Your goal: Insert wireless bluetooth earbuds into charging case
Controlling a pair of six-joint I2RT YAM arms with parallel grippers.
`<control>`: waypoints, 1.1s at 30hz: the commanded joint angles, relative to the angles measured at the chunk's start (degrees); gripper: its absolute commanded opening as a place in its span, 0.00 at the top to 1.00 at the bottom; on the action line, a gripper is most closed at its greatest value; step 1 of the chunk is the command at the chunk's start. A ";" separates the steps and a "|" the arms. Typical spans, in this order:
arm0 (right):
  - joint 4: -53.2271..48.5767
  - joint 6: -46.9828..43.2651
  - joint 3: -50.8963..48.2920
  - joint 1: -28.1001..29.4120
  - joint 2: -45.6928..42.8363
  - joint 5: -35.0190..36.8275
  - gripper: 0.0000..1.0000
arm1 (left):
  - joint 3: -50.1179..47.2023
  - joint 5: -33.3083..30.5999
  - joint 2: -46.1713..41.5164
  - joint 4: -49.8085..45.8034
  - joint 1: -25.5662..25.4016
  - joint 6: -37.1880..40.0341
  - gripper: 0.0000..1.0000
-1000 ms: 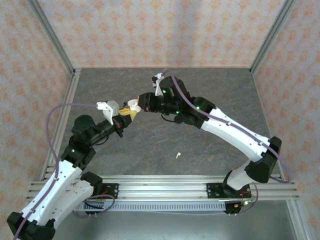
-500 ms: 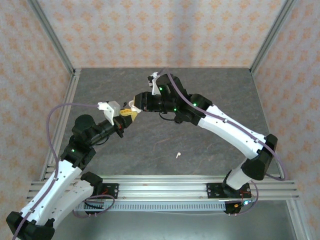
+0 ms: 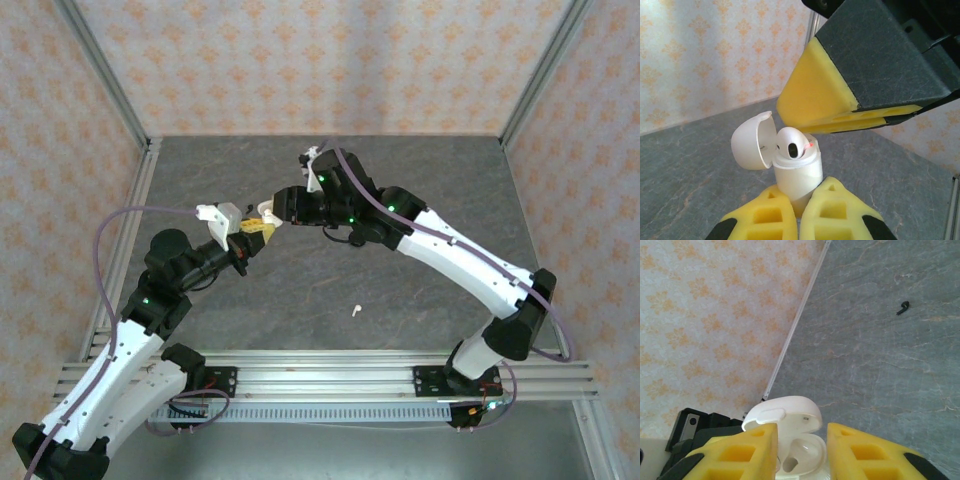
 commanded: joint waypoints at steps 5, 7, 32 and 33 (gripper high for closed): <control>-6.63 -2.04 -0.68 -0.67 -7.27 10.59 0.67 | 2.82 -0.14 -0.25 -0.34 -0.52 2.76 1.00; -7.49 -1.10 -2.65 -1.52 -9.00 12.43 0.66 | 3.10 0.14 -0.05 -0.70 -0.52 3.12 1.00; -5.97 16.94 -45.09 -6.65 -10.36 6.69 0.68 | -2.62 -3.44 6.84 3.76 -11.14 -1.09 1.00; -5.29 17.40 -45.88 -6.49 -10.13 6.35 0.68 | -2.48 -3.76 7.10 3.84 -11.37 -1.04 1.00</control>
